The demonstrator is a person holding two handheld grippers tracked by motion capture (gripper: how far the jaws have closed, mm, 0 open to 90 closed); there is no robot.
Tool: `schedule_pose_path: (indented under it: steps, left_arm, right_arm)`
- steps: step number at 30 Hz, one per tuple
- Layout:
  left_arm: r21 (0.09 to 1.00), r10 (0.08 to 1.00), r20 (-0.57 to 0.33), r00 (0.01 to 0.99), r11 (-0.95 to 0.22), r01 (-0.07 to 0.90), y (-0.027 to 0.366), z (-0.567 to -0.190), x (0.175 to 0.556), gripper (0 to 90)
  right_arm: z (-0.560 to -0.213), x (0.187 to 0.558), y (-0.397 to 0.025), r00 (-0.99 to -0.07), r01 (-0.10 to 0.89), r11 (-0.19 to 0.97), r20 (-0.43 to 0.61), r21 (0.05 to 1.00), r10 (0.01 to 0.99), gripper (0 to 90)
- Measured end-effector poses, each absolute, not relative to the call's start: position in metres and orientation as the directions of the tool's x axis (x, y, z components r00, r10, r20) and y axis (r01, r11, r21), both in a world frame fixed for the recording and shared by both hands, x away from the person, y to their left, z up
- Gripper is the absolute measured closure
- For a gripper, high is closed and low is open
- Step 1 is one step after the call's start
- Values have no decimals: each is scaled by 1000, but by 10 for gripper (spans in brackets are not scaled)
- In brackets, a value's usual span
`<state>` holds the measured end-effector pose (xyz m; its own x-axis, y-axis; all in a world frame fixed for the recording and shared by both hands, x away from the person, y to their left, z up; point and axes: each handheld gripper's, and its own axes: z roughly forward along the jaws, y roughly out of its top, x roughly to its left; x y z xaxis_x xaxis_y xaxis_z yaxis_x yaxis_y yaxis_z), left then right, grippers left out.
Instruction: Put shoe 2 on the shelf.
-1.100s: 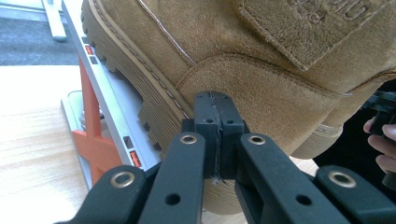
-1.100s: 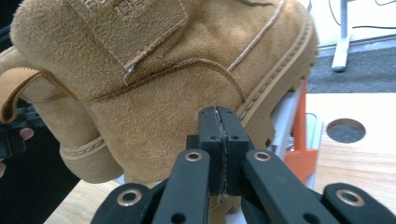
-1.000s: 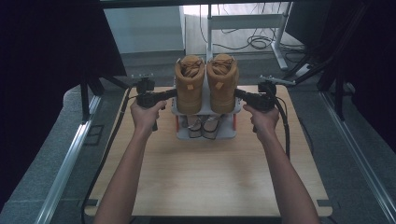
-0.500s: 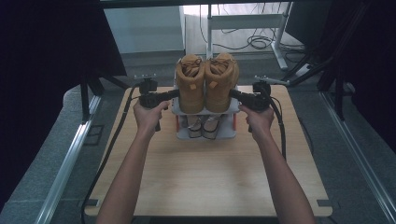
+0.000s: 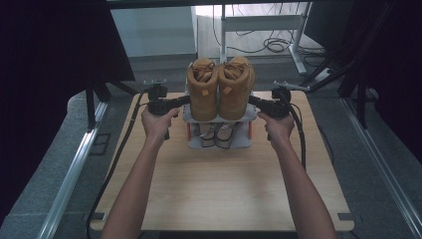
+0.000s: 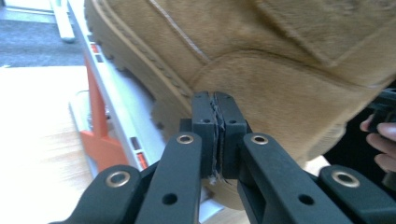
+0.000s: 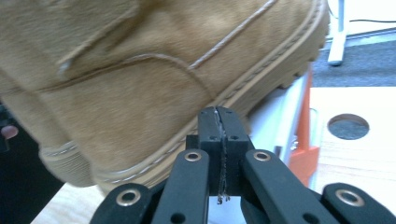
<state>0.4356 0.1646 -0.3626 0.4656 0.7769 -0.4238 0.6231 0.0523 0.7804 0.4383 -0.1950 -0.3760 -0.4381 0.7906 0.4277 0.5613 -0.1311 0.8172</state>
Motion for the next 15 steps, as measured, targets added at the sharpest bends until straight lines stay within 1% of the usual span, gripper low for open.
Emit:
schedule_pose_path:
  steps: [3,15]
  left_arm:
    - [778,786,-419,454,53,626,166,-364,440,884]
    - [769,803,-411,432,51,638,164,-374,459,890]
  right_arm:
    - [-379,446,-200,-413,560,-148,429,815,803,898]
    - [-388,473,-200,-364,557,-173,426,813,829,897]
